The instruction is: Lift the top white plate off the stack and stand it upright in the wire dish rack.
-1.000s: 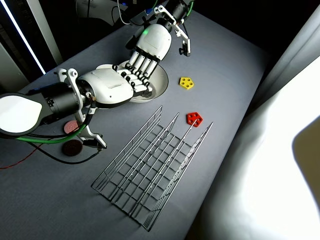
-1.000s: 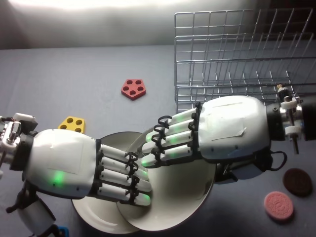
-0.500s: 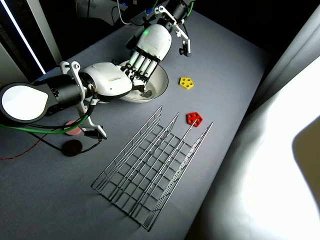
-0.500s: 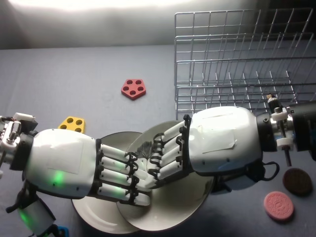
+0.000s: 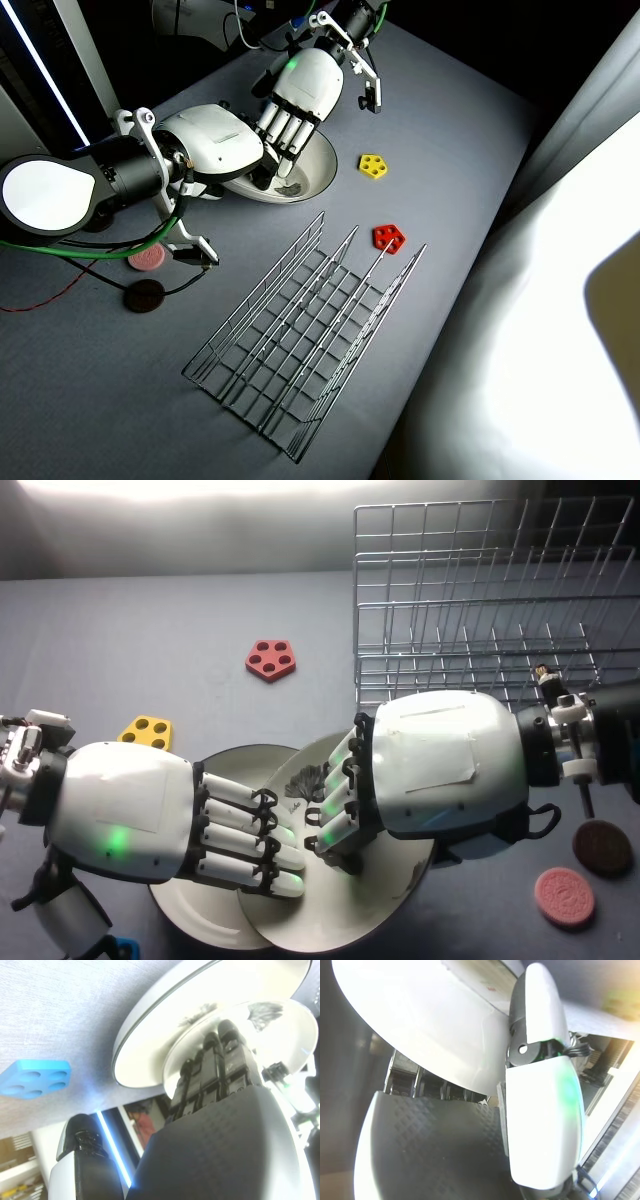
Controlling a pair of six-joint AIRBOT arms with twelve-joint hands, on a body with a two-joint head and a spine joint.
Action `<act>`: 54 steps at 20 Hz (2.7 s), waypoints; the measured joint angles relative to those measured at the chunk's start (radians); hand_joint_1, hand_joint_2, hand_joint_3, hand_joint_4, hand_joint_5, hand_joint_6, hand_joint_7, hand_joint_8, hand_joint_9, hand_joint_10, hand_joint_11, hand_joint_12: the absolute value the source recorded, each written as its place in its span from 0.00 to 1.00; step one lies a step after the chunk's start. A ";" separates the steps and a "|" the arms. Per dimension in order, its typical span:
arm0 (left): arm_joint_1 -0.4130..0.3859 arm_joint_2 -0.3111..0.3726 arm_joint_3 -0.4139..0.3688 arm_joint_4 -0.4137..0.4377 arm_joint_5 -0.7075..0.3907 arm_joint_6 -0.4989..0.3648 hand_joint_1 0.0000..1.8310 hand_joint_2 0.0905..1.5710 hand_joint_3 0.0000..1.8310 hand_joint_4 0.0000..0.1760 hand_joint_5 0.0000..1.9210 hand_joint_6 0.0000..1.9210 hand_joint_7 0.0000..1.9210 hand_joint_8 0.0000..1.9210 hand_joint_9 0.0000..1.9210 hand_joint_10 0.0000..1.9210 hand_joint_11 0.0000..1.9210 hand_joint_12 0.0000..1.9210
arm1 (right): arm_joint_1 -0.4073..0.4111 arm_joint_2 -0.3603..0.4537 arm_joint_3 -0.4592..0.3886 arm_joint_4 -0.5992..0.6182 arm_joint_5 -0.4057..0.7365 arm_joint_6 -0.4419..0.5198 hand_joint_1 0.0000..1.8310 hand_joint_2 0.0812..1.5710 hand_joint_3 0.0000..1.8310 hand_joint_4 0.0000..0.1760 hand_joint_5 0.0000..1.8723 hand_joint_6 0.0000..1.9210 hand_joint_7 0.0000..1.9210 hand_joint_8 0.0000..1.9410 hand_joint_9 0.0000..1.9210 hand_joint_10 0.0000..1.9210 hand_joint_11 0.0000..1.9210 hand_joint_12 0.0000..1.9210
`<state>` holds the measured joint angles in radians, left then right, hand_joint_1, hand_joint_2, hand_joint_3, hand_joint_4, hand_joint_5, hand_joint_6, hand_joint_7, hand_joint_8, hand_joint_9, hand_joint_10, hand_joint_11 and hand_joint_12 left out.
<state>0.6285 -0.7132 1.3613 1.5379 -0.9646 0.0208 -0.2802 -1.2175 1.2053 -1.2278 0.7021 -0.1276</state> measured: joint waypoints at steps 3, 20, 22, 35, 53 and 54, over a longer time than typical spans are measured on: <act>-0.014 0.000 0.024 -0.027 -0.009 -0.005 0.13 0.59 0.00 0.00 0.05 0.00 0.07 0.01 0.06 0.01 0.01 0.15 | 0.023 0.005 -0.004 -0.019 0.014 0.001 0.82 0.64 0.00 0.00 0.52 0.50 0.60 0.23 0.61 0.31 0.52 0.67; -0.131 0.034 0.142 -0.096 -0.026 -0.031 0.13 0.59 0.00 0.00 0.05 0.00 0.06 0.00 0.05 0.00 0.00 0.16 | 0.113 0.006 0.110 -0.116 0.206 0.151 0.77 0.65 0.00 0.00 0.50 0.57 0.59 0.28 0.61 0.37 0.58 0.39; -0.132 0.039 0.159 -0.103 -0.032 -0.031 0.11 0.59 0.00 0.00 0.05 0.00 0.06 0.00 0.05 0.00 0.01 0.16 | 0.132 -0.003 0.136 -0.132 0.230 0.190 0.82 0.64 0.00 0.00 0.50 0.54 0.60 0.23 0.62 0.29 0.54 0.64; -0.132 0.040 0.261 -0.128 -0.108 0.248 0.14 0.59 0.00 0.00 0.04 0.00 0.04 0.00 0.04 0.00 0.00 0.13 | 0.255 -0.013 0.207 -0.192 0.335 0.319 0.82 0.65 0.00 0.00 0.50 0.54 0.58 0.27 0.59 0.34 0.53 0.67; -0.138 0.066 0.212 -0.132 0.005 0.615 0.12 0.60 0.00 0.00 0.04 0.00 0.06 0.00 0.06 0.00 0.05 0.11 | 0.393 -0.047 0.311 -0.172 0.355 0.563 0.81 0.67 0.00 0.00 0.47 0.60 0.53 0.35 0.54 0.41 0.51 0.70; -0.142 0.068 0.212 -0.133 0.004 0.615 0.12 0.60 0.00 0.00 0.04 0.00 0.06 0.00 0.06 0.00 0.05 0.11 | 0.395 -0.048 0.316 -0.177 0.356 0.579 0.81 0.67 0.00 0.00 0.46 0.60 0.53 0.36 0.54 0.42 0.51 0.70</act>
<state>0.4866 -0.6453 1.5734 1.4048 -0.9604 0.6357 0.1146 -1.2652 1.5215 -1.4052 1.0576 0.4515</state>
